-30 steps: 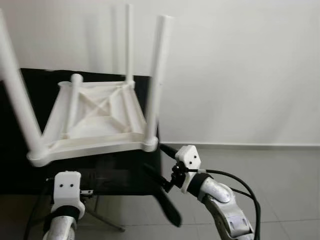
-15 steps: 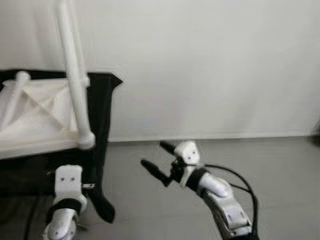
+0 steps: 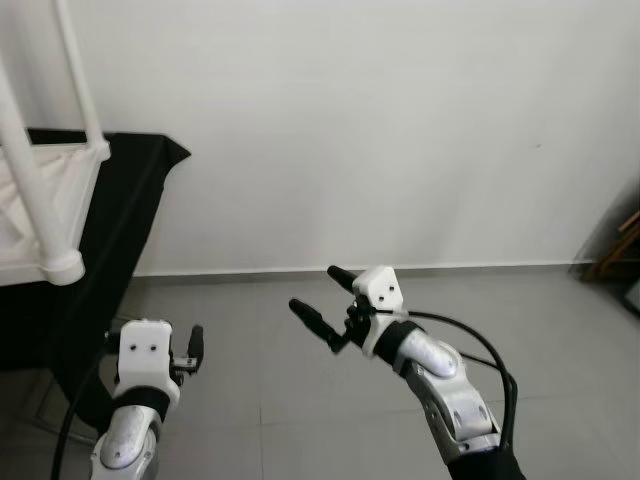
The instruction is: Building children table
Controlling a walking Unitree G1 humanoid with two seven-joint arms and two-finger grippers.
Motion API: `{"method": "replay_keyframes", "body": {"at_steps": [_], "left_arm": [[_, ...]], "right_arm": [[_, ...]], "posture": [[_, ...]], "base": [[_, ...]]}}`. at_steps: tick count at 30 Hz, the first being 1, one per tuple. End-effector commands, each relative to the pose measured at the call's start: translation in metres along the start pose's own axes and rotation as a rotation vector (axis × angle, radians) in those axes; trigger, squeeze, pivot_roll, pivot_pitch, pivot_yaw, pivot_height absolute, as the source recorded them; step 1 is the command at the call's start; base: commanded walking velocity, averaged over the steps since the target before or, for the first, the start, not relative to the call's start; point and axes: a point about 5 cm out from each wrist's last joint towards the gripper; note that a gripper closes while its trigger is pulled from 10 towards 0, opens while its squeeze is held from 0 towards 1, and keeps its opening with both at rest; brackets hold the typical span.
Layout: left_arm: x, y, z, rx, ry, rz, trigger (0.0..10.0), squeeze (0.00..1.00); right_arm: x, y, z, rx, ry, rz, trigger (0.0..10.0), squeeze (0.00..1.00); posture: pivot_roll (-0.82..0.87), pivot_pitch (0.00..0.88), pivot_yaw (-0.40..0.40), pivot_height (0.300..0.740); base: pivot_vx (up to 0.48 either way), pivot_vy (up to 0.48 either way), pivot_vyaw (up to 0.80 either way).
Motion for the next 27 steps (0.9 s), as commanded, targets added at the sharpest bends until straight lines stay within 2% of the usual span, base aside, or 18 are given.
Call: {"method": "replay_keyframes", "body": {"at_steps": [1,27], "left_arm": [[0.0005,-0.001,-0.0002,-0.012,0.002,0.002,10.0,0.0],[0.0057,-0.0004,0.0004,-0.032,-0.013,0.007,10.0,0.0]], "right_arm": [[-0.0012,0.0,-0.0016,-0.003,0.014,0.0,10.0,0.0],[-0.0002,0.0002,-0.0045,-0.008,0.014,-0.037,10.0,0.0]], "posture": [[-0.26,0.0,-0.075,0.74],[-0.25,0.013,-0.064,0.74]], "base": [[0.244,0.0,0.0],[0.324,0.0,0.0]]}}
Point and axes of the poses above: a point about 5 cm out from each wrist's last joint towards the gripper, its own z axis pointing back from the gripper into the wrist, its own x axis along the axis of the wrist's last joint, y = z × x, and after that the axes turned 4 degrees about z, right-handed
